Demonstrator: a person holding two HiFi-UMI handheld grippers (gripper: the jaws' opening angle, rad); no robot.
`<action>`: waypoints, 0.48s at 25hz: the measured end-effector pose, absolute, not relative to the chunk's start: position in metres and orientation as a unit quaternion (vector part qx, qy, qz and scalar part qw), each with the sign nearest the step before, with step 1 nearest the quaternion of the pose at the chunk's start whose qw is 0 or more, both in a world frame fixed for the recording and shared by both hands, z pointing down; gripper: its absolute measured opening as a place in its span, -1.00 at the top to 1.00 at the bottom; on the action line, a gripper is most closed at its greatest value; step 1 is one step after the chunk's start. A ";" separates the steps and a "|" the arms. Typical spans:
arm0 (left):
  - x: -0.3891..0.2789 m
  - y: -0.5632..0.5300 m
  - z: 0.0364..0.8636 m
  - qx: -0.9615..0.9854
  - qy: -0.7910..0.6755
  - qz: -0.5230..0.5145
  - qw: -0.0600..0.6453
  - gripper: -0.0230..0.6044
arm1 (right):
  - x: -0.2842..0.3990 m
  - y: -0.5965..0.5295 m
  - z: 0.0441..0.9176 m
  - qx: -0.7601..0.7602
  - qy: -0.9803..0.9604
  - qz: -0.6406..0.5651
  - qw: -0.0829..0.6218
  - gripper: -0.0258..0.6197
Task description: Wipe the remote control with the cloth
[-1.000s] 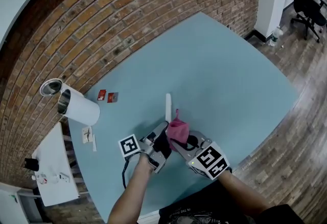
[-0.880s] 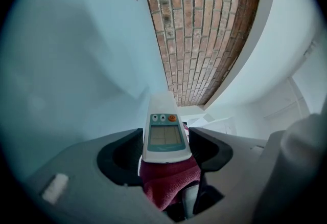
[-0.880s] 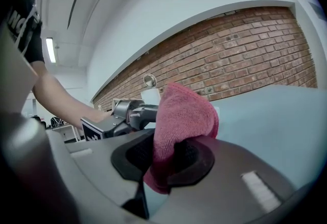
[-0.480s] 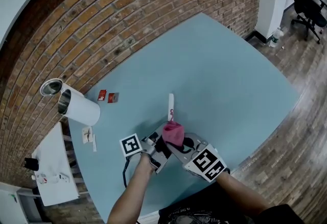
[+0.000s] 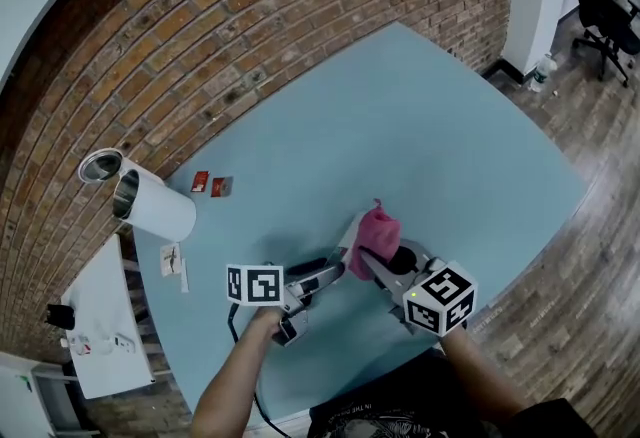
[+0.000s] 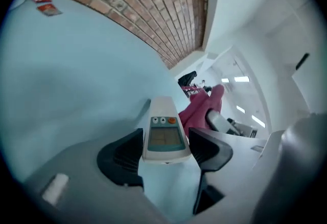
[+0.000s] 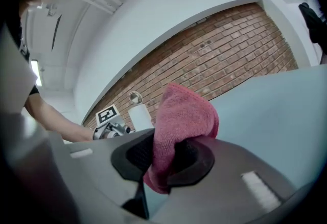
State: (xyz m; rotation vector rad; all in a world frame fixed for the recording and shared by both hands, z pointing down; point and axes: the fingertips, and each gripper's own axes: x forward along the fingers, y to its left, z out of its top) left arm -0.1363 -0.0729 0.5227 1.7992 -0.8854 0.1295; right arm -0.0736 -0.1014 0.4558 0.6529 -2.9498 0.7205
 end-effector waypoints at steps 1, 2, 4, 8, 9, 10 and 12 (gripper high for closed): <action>-0.135 -0.070 0.524 0.768 -0.366 0.087 0.519 0.01 | -0.069 -0.106 0.455 0.217 -0.947 0.236 0.014 0.71; -0.135 -0.068 0.524 0.779 -0.361 0.122 0.498 0.01 | -0.066 -0.108 0.456 0.222 -0.945 0.238 0.012 0.71; -0.137 -0.064 0.526 0.798 -0.352 0.199 0.447 0.01 | -0.062 -0.111 0.457 0.228 -0.944 0.240 0.013 0.71; -0.142 -0.053 0.539 0.810 -0.317 0.358 0.339 0.00 | -0.065 -0.105 0.462 0.221 -0.944 0.243 0.022 0.71; -0.143 -0.051 0.543 0.808 -0.308 0.387 0.321 0.00 | -0.067 -0.103 0.464 0.217 -0.945 0.244 0.025 0.71; -0.144 -0.049 0.547 0.805 -0.300 0.410 0.306 0.00 | -0.068 -0.101 0.465 0.213 -0.946 0.244 0.028 0.71; -0.148 -0.047 0.553 0.799 -0.293 0.444 0.279 0.00 | -0.071 -0.097 0.467 0.205 -0.947 0.244 0.034 0.71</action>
